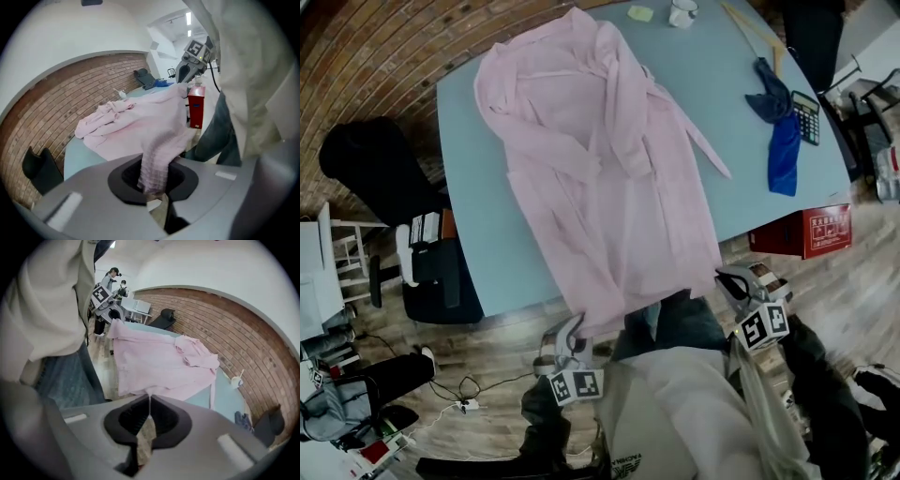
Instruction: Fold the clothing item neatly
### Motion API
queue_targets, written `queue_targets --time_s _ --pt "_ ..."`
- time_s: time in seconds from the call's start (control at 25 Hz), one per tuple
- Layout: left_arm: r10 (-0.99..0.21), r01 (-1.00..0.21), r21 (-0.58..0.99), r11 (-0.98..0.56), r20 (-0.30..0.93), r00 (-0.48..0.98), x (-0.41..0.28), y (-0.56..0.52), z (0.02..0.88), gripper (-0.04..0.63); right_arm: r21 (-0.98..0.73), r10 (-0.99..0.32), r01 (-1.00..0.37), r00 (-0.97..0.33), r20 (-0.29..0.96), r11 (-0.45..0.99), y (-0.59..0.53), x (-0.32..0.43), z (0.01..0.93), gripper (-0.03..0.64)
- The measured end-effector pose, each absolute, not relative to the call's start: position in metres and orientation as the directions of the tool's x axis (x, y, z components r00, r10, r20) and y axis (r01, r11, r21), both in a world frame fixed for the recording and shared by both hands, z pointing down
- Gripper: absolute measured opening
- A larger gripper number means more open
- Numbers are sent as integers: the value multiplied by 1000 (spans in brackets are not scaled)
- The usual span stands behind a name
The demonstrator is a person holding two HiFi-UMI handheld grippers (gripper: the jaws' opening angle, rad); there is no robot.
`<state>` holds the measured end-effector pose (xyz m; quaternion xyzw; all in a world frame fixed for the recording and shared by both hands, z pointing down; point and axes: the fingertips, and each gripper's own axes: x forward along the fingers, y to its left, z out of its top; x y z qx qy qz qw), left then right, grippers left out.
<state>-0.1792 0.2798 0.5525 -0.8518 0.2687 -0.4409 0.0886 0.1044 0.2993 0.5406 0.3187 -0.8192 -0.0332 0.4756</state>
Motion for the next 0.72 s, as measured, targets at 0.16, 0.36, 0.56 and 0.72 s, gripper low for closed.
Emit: queue_targets --time_s 0.16,0.36,0.56,0.72 --pt "-397 -426 -158 -891 726 561 -184 299 503 41 260 -523 -534 -428 737 804 312 108 494 12" --pt "-492 -614 -11 -789 610 622 -212 237 436 41 328 -674 -635 -434 597 699 254 124 424 12" --pt "-549 -703 117 -702 539 638 -218 157 403 41 363 -764 -706 -395 511 608 172 126 393 12" --pt "-552 -717 198 -669 514 656 -205 80 391 41 369 -779 -709 -415 470 601 97 118 381 12"
